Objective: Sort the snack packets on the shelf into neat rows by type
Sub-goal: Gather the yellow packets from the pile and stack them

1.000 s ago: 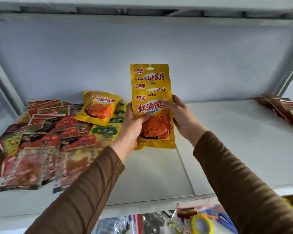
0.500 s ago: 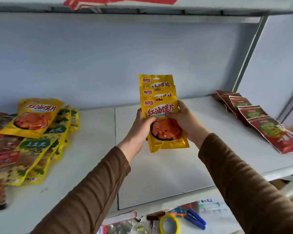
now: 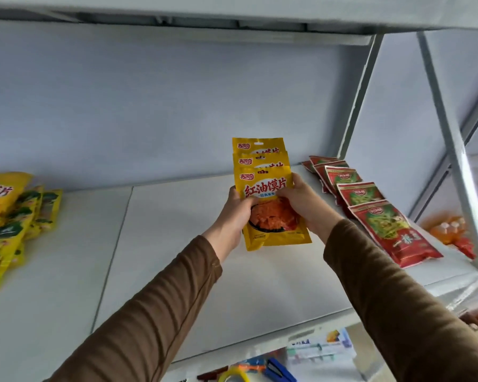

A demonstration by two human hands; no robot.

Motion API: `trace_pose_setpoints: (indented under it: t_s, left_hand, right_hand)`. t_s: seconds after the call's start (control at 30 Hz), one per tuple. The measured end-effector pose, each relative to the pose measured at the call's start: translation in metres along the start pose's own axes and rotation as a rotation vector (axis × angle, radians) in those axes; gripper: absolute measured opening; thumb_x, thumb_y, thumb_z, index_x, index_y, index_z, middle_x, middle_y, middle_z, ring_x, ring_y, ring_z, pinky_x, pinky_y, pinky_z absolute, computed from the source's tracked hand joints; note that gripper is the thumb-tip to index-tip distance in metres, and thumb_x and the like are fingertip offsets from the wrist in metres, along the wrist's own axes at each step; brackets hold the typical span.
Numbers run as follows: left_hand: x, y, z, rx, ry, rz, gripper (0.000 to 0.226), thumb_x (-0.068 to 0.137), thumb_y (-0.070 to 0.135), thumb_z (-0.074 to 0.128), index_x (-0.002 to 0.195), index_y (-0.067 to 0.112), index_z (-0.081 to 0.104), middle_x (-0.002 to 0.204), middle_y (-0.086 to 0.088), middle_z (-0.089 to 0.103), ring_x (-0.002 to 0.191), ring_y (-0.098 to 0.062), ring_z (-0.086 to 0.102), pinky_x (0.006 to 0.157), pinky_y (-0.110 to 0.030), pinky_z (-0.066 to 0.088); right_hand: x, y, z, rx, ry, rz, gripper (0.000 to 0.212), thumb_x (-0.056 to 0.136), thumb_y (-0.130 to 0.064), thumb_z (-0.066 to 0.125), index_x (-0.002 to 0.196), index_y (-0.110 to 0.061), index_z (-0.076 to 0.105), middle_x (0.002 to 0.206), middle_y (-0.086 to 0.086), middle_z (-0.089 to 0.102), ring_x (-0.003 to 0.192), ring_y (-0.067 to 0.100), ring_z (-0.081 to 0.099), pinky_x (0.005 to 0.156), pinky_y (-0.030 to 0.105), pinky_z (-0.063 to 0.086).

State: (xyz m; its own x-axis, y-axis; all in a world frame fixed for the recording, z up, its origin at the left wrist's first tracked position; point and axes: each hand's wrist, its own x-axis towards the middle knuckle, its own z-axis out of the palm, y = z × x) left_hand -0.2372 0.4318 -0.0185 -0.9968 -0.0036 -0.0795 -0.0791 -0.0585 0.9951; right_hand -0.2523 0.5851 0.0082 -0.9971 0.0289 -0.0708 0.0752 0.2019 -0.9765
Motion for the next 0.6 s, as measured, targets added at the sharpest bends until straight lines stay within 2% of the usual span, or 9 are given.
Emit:
trace_pose_setpoints:
  t_s: [0.1, 0.23, 0.33, 0.4, 0.43, 0.53, 0.6]
  left_hand:
    - [0.021, -0.005, 0.039, -0.009, 0.013, -0.043, 0.031, 0.1, 0.021, 0.057, 0.131, 0.022, 0.057, 0.122, -0.004, 0.072, 0.109, -0.023, 0.069, 0.096, -0.044, 0.057]
    - [0.048, -0.01, 0.076, 0.038, 0.057, -0.055, 0.021, 0.095, 0.013, 0.059, 0.104, 0.022, 0.075, 0.112, -0.002, 0.077, 0.104, -0.024, 0.073, 0.097, -0.045, 0.057]
    - [0.065, -0.008, 0.096, 0.005, 0.069, -0.068, 0.017, 0.079, 0.017, 0.068, 0.089, 0.023, 0.08, 0.101, 0.0, 0.08, 0.097, -0.024, 0.075, 0.086, -0.038, 0.06]
    - [0.078, -0.006, 0.105, 0.032, 0.093, -0.057, 0.015, 0.07, 0.023, 0.069, 0.082, 0.024, 0.077, 0.1, -0.002, 0.079, 0.097, -0.025, 0.074, 0.089, -0.04, 0.06]
    - [0.086, -0.007, 0.108, 0.064, 0.109, -0.049, 0.013, 0.072, 0.022, 0.07, 0.085, 0.024, 0.075, 0.104, -0.005, 0.078, 0.099, -0.026, 0.074, 0.093, -0.043, 0.059]
    - [0.108, -0.012, 0.117, 0.218, 0.158, -0.029, 0.011, 0.088, 0.017, 0.067, 0.091, 0.024, 0.075, 0.111, -0.006, 0.077, 0.104, -0.028, 0.071, 0.097, -0.045, 0.057]
    - [0.118, -0.017, 0.119, 0.379, 0.212, -0.042, 0.017, 0.09, 0.025, 0.065, 0.104, 0.023, 0.075, 0.116, -0.006, 0.075, 0.113, -0.03, 0.066, 0.1, -0.045, 0.053]
  right_hand:
    - [0.033, 0.013, -0.036, -0.068, 0.013, 0.03, 0.039, 0.1, -0.014, 0.054, 0.137, -0.023, 0.043, 0.121, 0.009, 0.065, 0.102, 0.027, 0.066, 0.09, 0.046, 0.057]
    - [0.077, 0.026, -0.07, -0.141, -0.015, 0.095, 0.043, 0.101, -0.016, 0.053, 0.141, -0.024, 0.04, 0.113, 0.003, 0.064, 0.099, 0.025, 0.065, 0.084, 0.042, 0.059]
    - [0.104, 0.031, -0.084, -0.24, 0.023, 0.086, 0.036, 0.101, -0.014, 0.05, 0.136, -0.02, 0.045, 0.108, 0.002, 0.063, 0.09, 0.02, 0.064, 0.069, 0.033, 0.056]
    - [0.118, 0.031, -0.089, -0.293, 0.044, 0.065, 0.031, 0.101, -0.011, 0.047, 0.131, -0.016, 0.046, 0.11, 0.006, 0.065, 0.089, 0.021, 0.064, 0.068, 0.033, 0.055]
    - [0.122, 0.03, -0.092, -0.321, 0.051, 0.054, 0.03, 0.1, -0.009, 0.045, 0.13, -0.013, 0.046, 0.11, 0.008, 0.065, 0.091, 0.022, 0.064, 0.071, 0.036, 0.056]
    - [0.133, 0.03, -0.096, -0.484, 0.055, 0.008, 0.037, 0.1, -0.009, 0.042, 0.137, -0.003, 0.04, 0.126, 0.018, 0.061, 0.111, 0.033, 0.062, 0.095, 0.046, 0.054]
    - [0.137, 0.031, -0.096, -0.57, 0.036, -0.004, 0.044, 0.101, -0.007, 0.04, 0.142, 0.004, 0.032, 0.133, 0.023, 0.056, 0.118, 0.037, 0.059, 0.101, 0.046, 0.049]
